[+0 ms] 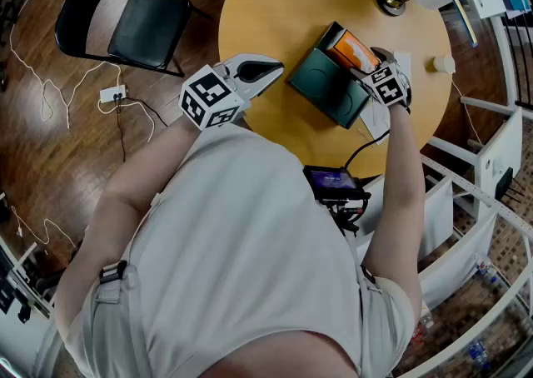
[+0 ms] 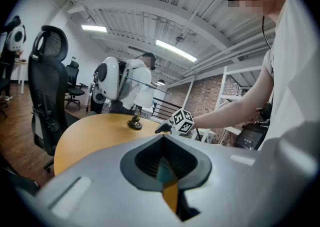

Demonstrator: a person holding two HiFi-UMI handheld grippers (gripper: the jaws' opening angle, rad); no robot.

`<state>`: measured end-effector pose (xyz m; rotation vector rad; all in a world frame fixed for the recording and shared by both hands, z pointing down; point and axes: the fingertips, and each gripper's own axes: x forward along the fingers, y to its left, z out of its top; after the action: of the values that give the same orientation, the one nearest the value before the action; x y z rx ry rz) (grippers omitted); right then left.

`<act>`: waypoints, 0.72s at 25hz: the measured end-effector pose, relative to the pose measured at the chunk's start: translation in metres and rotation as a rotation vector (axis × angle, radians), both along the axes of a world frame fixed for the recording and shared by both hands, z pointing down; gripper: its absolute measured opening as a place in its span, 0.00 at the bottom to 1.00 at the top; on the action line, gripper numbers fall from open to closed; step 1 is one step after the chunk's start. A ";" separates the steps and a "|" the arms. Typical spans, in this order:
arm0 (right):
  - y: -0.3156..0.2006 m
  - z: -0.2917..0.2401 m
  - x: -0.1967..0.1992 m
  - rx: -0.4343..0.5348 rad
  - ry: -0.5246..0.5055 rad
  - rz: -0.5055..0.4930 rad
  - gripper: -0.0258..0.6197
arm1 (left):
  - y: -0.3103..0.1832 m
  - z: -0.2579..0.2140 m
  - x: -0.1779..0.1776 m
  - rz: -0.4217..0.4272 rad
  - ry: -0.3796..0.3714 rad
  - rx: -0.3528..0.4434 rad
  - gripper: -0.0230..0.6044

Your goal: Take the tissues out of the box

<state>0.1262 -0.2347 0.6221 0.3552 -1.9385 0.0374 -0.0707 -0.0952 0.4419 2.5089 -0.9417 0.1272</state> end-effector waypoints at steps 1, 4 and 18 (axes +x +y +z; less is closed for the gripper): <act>-0.005 0.011 0.002 -0.017 0.033 -0.009 0.60 | 0.002 0.001 -0.006 -0.012 -0.006 -0.001 0.04; -0.012 0.042 0.008 -0.092 0.130 -0.042 0.67 | 0.006 0.006 -0.022 -0.047 -0.022 -0.009 0.04; -0.001 0.051 0.006 -0.034 0.262 -0.121 0.51 | 0.013 -0.003 -0.047 -0.118 -0.039 0.003 0.04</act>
<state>0.1319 -0.2358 0.6731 0.2087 -1.6943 -0.0533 -0.1173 -0.0826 0.4389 2.4541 -1.1039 0.1373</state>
